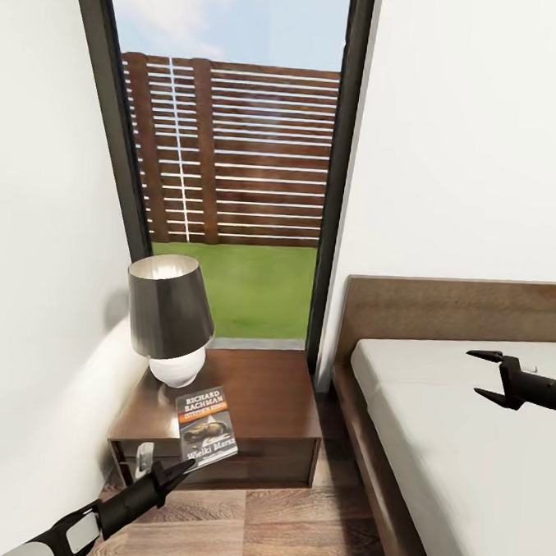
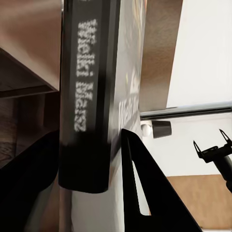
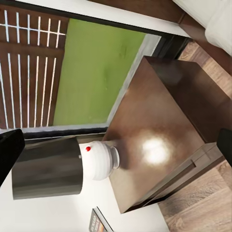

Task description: In the bedroom, move the book from the bed onto either nightstand, and place the two sandals side by side next to the bed.

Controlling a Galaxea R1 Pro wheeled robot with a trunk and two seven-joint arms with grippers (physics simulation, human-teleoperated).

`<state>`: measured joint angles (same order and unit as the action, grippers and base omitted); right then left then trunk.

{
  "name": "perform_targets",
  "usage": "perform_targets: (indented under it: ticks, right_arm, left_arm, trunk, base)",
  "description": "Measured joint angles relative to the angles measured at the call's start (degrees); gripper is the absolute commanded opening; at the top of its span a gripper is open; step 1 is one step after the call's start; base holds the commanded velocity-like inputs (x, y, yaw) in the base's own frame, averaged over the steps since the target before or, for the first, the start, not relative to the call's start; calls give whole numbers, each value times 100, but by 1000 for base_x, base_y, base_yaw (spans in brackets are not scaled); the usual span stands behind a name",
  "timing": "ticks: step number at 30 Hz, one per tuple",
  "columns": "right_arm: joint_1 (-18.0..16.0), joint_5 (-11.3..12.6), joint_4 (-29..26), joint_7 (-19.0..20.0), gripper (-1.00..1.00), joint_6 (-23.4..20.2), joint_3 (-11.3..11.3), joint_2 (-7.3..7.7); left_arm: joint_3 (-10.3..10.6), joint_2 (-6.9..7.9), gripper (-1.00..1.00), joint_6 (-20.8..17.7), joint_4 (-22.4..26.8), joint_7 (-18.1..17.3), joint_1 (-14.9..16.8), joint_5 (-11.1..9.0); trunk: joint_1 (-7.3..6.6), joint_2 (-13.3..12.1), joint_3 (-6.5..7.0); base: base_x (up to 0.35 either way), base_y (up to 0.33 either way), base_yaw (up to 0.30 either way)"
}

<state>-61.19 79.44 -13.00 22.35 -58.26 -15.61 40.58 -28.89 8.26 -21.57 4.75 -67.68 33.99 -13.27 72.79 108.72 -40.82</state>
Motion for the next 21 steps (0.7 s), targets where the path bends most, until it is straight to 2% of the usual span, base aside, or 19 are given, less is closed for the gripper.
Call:
perform_targets:
  ticks: [12, 21]
  right_arm:
    - [0, 7, 10, 2, 100, -1, 12, 7]
    - [0, 12, 10, -7, 100, 8, 16, 8]
  left_arm:
    - [-10, -69, -100, -120, 98, 39, 12, -3]
    - [10, -273, -100, -837, 699, 74, 17, -29]
  trunk:
    - [0, 0, 0]
    - [0, 0, 0]
  base:
    - [0, 0, 0]
    - [0, 0, 0]
